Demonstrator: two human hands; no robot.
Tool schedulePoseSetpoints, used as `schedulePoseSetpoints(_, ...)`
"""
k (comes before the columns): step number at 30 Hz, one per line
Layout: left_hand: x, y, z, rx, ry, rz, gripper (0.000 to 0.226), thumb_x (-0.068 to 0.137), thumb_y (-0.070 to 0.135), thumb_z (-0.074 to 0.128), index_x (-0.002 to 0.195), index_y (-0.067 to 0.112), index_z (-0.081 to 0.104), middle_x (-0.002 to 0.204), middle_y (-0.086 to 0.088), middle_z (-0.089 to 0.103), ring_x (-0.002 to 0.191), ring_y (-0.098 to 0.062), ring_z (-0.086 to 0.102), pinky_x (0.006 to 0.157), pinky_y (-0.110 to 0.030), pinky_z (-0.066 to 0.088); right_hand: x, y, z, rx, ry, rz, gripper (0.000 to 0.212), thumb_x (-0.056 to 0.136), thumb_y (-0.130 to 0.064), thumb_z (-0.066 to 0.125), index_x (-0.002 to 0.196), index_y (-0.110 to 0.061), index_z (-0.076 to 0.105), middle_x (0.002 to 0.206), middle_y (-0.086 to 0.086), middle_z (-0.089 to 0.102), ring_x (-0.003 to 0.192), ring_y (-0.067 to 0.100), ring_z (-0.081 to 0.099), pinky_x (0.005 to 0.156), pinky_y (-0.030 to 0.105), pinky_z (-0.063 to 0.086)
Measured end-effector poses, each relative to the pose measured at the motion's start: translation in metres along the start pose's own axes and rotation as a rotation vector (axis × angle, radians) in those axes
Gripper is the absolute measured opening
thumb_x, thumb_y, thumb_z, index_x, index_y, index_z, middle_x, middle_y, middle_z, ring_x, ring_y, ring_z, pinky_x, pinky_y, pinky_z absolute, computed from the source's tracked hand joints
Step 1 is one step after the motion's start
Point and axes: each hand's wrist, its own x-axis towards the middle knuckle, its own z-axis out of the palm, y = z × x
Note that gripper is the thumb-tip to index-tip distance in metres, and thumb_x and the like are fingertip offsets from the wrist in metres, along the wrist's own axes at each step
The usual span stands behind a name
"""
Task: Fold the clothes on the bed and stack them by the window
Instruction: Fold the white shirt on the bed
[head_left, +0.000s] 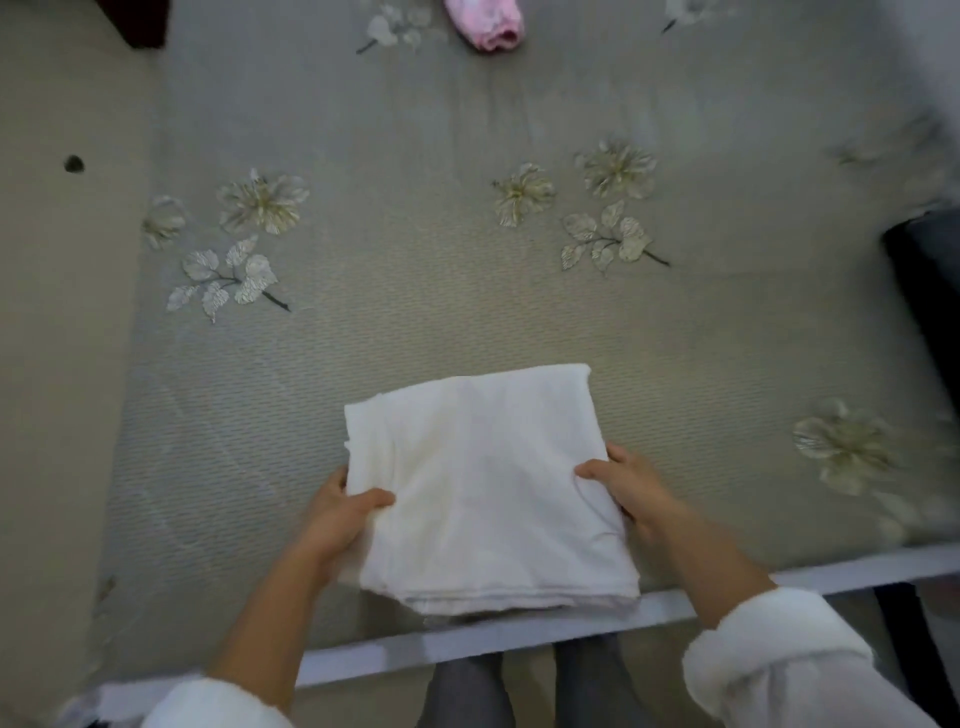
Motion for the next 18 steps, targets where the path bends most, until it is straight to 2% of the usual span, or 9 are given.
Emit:
schedulePoseSetpoints(2,-0.023,0.009,0.010,0.046,-0.064,0.044,0.049,0.076,0.010,0.074,0.119,0.021,0.054,0.106,-0.002,0.064,0.088,-0.017,0.061,0.068,-0.032,0.046,-0.027,-0.004,-0.022,-0.003,0.040,-0.007,0.015,0.082,-0.007,0.066,0.093,-0.017,0.067,0.087,0.000,0.069,0.076,0.018,0.064,0.064,0.025,0.052)
schedulePoseSetpoints(6,-0.055,0.037,0.041,0.159,-0.157,0.165,0.054,0.075,0.012,0.077,0.123,0.020,0.054,0.111,-0.002,0.063,0.085,-0.011,0.059,0.064,-0.027,0.043,-0.069,-0.006,-0.072,0.011,0.120,-0.026,0.019,0.083,-0.009,0.066,0.100,-0.019,0.065,0.096,0.004,0.068,0.086,0.022,0.062,0.079,0.032,0.050)
schedulePoseSetpoints(10,-0.075,0.083,0.089,0.254,-0.262,0.266,0.064,0.076,0.018,0.076,0.133,0.019,0.048,0.118,-0.002,0.058,0.102,-0.026,0.057,0.086,-0.041,0.046,-0.104,-0.006,-0.129,0.090,0.190,-0.057,0.022,0.085,-0.014,0.066,0.104,-0.024,0.061,0.096,-0.003,0.066,0.084,0.017,0.061,0.067,0.030,0.049)
schedulePoseSetpoints(13,-0.090,0.120,0.136,0.305,-0.351,0.357,0.055,0.079,0.021,0.072,0.129,0.026,0.048,0.119,-0.001,0.057,0.106,-0.027,0.056,0.096,-0.049,0.045,-0.124,-0.004,-0.176,0.163,0.296,-0.102,0.025,0.084,-0.017,0.069,0.105,-0.027,0.060,0.099,-0.005,0.065,0.090,0.019,0.061,0.078,0.035,0.051)
schedulePoseSetpoints(15,-0.102,0.144,0.170,0.332,-0.420,0.384,0.046,0.082,0.022,0.067,0.121,0.033,0.047,0.118,0.001,0.055,0.104,-0.026,0.055,0.093,-0.045,0.044,-0.133,0.000,-0.210,0.232,0.347,-0.126,0.024,0.083,-0.016,0.070,0.103,-0.025,0.063,0.102,-0.004,0.067,0.093,0.020,0.063,0.081,0.036,0.052)
schedulePoseSetpoints(18,-0.121,0.178,0.229,0.371,-0.514,0.429,0.041,0.083,0.024,0.066,0.117,0.033,0.045,0.110,0.006,0.054,0.095,-0.019,0.055,0.083,-0.039,0.040,-0.141,0.006,-0.262,0.332,0.402,-0.153,0.022,0.083,-0.014,0.070,0.101,-0.024,0.063,0.102,-0.004,0.067,0.090,0.018,0.064,0.070,0.031,0.051)
